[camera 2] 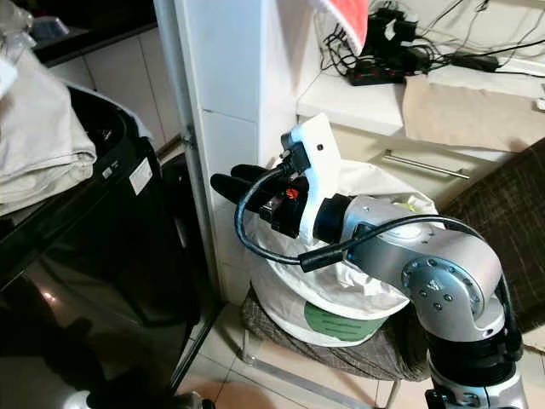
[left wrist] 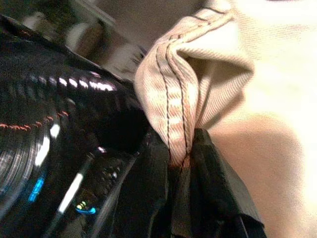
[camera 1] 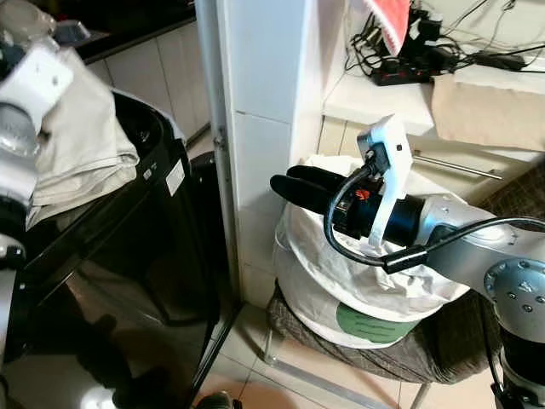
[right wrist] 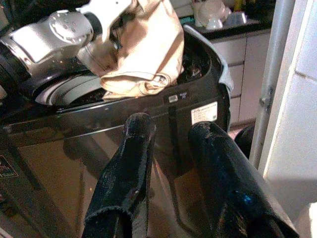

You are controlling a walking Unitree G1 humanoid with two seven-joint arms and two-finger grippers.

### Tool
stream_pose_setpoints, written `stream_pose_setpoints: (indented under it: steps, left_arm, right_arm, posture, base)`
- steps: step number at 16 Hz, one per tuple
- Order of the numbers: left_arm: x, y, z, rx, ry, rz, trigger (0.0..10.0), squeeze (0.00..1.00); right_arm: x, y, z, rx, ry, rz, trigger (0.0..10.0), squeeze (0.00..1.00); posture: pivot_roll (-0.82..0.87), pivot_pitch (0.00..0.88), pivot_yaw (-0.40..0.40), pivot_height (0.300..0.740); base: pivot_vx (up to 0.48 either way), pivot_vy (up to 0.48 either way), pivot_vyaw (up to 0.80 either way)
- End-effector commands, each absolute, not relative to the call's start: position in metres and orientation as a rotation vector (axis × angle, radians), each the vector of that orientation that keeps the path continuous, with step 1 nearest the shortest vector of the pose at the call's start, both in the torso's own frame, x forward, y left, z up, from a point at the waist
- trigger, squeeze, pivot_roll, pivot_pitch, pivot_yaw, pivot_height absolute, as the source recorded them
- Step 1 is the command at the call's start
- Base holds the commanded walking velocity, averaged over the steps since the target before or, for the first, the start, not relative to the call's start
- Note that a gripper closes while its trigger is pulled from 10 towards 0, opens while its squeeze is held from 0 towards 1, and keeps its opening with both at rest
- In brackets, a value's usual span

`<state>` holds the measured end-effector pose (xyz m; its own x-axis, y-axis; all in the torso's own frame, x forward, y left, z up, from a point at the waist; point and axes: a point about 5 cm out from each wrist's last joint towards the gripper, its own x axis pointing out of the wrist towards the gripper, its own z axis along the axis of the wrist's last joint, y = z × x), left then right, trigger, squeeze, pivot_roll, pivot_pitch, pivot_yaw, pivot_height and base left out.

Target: Clothes washing

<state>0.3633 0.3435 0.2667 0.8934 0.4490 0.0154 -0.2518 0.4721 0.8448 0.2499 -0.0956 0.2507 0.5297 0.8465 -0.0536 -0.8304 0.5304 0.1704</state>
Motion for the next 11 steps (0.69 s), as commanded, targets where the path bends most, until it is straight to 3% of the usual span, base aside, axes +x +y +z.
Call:
stream_pose_setpoints:
  steps: [1, 2, 3, 4, 6, 11]
  left_arm:
    - [0.356, 0.348, 0.259, 0.916, 0.308, 0.377, 10.0, 0.0]
    - [0.35, 0.349, 0.255, 0.841, 0.34, 0.348, 10.0, 0.18]
    - [0.342, 0.351, 0.255, 0.802, 0.36, 0.353, 10.0, 0.84]
    - [0.335, 0.352, 0.253, 0.766, 0.391, 0.345, 10.0, 1.0]
    - [0.32, 0.354, 0.251, 0.663, 0.406, 0.318, 10.0, 1.0]
    - [0.28, 0.381, 0.277, 0.769, 0.411, 0.447, 10.0, 1.0]
  right_arm:
    - [0.249, -0.096, 0.254, 0.109, 0.12, 0.994, 10.0, 0.0]
    - [0.249, -0.096, 0.254, 0.109, 0.121, 0.996, 10.0, 0.0]
    - [0.248, -0.096, 0.253, 0.109, 0.124, 0.999, 10.0, 0.0]
    - [0.248, -0.096, 0.252, 0.108, 0.127, 1.001, 10.0, 0.0]
    - [0.249, -0.096, 0.251, 0.109, 0.132, 1.003, 10.0, 0.0]
    - [0.253, -0.102, 0.251, 0.097, 0.133, 0.98, 10.0, 0.0]
  posture:
    - [-0.01, 0.0, 0.035, 0.74]
    - [-0.01, 0.0, 0.032, 0.74]
    - [-0.01, 0.0, 0.03, 0.74]
    - [0.0, 0.0, 0.028, 0.74]
    - [0.0, 0.0, 0.024, 0.74]
    - [0.01, 0.0, 0.021, 0.74]
  base:
    - [0.0, 0.0, 0.0]
    - [0.0, 0.0, 0.0]
    - [0.0, 0.0, 0.0]
    - [0.0, 0.0, 0.0]
    - [0.0, 0.0, 0.0]
    - [0.0, 0.0, 0.0]
